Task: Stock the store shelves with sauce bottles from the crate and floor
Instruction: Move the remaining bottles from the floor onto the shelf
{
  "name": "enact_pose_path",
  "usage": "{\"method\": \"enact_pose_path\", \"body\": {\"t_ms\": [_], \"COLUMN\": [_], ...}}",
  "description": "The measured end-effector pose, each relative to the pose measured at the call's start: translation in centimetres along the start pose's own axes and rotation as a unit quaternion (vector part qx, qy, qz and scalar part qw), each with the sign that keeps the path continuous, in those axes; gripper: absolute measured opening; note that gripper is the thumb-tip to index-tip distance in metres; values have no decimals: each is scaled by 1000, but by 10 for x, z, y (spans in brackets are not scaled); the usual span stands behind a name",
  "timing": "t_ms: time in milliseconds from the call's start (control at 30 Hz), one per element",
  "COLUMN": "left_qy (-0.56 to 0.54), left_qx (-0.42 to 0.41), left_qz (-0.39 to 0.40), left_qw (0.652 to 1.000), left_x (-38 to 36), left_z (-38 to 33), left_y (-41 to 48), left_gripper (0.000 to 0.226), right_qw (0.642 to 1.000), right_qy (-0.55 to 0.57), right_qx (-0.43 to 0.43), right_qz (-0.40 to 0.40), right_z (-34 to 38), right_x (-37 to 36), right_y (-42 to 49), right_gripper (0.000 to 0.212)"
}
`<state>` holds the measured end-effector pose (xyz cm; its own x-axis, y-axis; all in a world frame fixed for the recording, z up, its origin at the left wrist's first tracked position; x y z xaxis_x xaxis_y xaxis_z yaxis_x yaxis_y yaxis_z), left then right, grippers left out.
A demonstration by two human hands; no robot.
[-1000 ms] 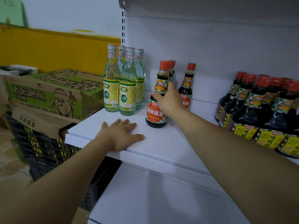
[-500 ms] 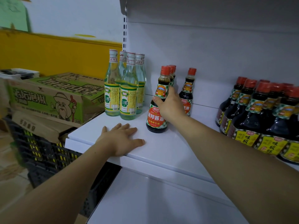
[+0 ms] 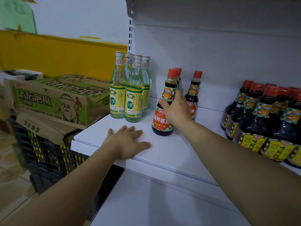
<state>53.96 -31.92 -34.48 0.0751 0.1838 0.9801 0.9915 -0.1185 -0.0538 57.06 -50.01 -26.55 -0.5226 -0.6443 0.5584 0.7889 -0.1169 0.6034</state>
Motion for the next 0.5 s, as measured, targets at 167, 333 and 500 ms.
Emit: {"method": "enact_pose_path", "body": {"t_ms": [167,333,500], "left_qy": [-33,-68,-99], "left_qx": [-1,2,30], "left_qz": [-10,-13,2], "left_qw": [999,998,995], "left_x": [4,11,28], "left_z": [0,1,11], "left_y": [-2,-13,-51], "left_gripper": [74,71,75], "right_qw": [999,997,996], "right_qy": [15,21,-39], "right_qx": [-27,-54,-5], "right_qz": [29,50,75], "right_z": [3,9,40], "right_x": [3,21,47], "right_y": [-1,-11,-30], "right_gripper": [62,65,57]}}
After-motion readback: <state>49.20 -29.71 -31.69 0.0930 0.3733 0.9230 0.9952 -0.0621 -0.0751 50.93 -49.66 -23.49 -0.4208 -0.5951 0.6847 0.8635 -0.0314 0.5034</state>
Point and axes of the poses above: each hand's wrist, its own y-axis towards the middle knuckle, its own x-axis out of the back of the hand, z = x × y, the point moved 4 cm from there along y, towards the middle knuckle, and after that the axes turned 13 degrees about x, right-handed, at the moved point
